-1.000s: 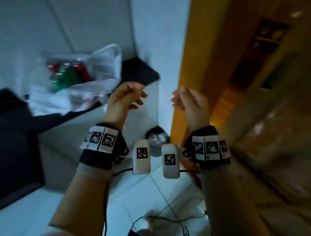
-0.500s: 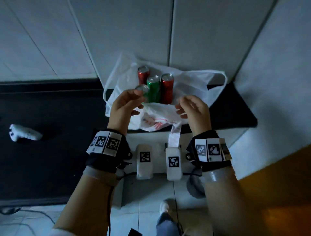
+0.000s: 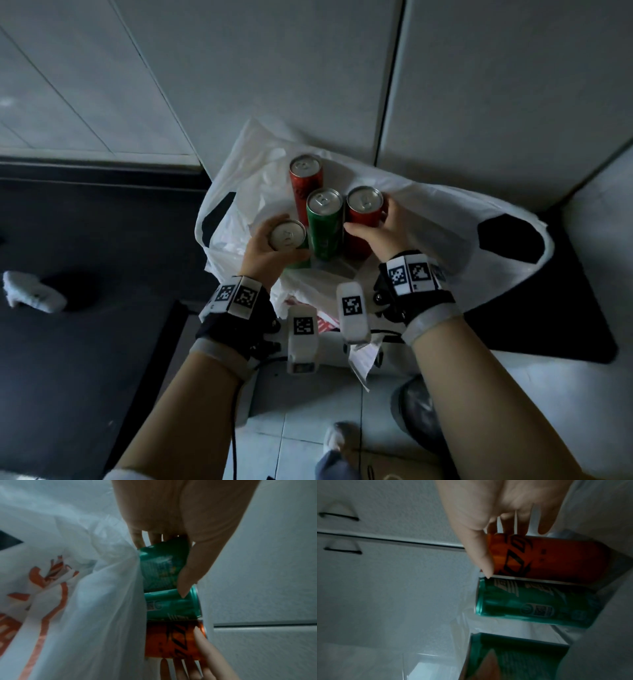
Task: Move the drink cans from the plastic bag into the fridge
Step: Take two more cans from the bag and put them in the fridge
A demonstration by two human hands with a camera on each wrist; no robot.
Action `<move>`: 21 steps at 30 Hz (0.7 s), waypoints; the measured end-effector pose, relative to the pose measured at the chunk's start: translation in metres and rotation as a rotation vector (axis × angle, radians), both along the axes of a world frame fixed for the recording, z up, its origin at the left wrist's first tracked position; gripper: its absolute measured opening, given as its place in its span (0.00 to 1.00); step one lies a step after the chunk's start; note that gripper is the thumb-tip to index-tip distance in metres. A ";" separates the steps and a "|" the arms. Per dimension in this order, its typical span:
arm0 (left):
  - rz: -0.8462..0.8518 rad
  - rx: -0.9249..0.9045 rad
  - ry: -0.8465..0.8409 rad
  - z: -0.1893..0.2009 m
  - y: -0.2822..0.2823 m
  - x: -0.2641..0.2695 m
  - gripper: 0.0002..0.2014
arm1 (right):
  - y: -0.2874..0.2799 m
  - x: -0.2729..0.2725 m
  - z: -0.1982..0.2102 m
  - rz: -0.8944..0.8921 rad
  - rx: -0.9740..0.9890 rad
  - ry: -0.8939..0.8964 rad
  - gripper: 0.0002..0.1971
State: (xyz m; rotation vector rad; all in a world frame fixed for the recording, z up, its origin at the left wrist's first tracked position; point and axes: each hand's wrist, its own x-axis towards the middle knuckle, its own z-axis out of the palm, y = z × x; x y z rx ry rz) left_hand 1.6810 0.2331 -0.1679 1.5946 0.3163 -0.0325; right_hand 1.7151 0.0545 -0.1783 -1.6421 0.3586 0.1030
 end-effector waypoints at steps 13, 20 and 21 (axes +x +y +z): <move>0.032 0.118 -0.091 -0.008 -0.005 -0.011 0.32 | 0.003 0.005 -0.009 -0.025 -0.165 -0.081 0.35; -0.020 -0.005 -0.271 0.049 -0.005 -0.047 0.34 | 0.000 -0.068 0.052 -0.168 0.030 -0.388 0.36; -0.043 -0.016 -0.296 0.055 -0.006 -0.054 0.34 | 0.001 -0.082 0.062 -0.192 0.039 -0.420 0.35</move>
